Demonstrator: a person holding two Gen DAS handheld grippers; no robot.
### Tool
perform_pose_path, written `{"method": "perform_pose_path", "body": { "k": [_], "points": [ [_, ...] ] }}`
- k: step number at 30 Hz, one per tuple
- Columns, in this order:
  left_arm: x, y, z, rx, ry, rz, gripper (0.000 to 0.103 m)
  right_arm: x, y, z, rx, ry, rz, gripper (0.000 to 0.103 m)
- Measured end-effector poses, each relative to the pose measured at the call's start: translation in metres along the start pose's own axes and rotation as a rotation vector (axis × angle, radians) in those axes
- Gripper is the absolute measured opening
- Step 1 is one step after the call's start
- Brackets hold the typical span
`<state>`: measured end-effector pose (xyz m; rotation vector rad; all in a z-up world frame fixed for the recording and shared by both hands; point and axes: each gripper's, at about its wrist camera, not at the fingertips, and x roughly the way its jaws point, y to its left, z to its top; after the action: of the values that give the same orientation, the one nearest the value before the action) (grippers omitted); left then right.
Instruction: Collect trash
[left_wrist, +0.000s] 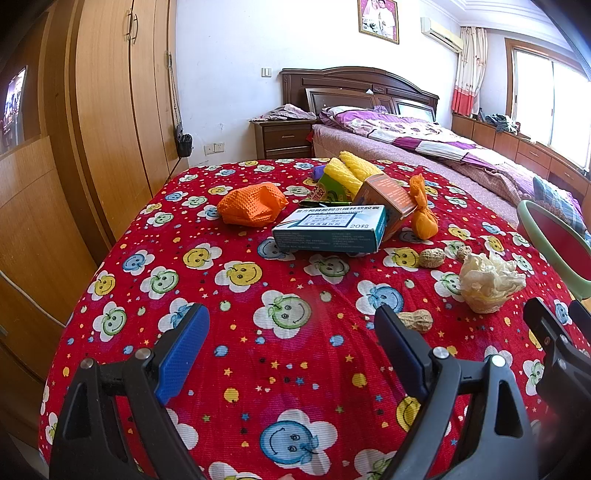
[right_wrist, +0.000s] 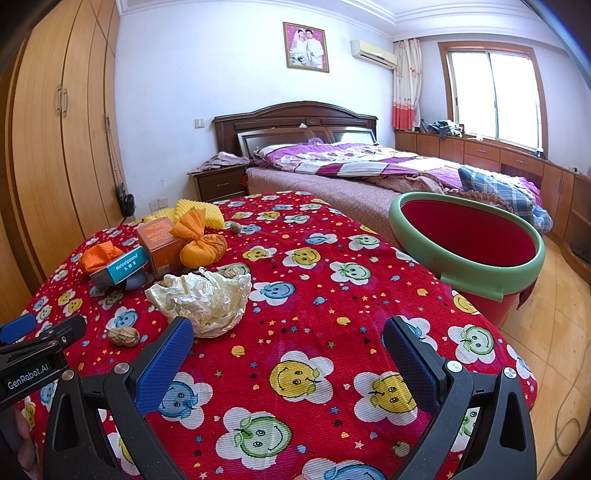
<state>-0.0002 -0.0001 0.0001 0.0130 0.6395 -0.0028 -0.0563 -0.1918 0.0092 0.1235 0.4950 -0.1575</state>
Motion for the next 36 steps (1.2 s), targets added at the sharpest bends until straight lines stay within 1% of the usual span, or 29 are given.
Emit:
{"method": "perform_pose_path", "body": {
  "k": [30,36],
  "points": [
    [0.0000,0.0001,0.0000,-0.001,0.000,-0.001,0.091,-0.0004,-0.0005,-0.0008,0.000,0.001,0.002,0.102],
    [0.0035,-0.0018,0.0030,0.010,0.013,-0.010,0.091,0.0039,-0.0029,0.0023,0.008,0.036,0.025,0.102]
  ]
}}
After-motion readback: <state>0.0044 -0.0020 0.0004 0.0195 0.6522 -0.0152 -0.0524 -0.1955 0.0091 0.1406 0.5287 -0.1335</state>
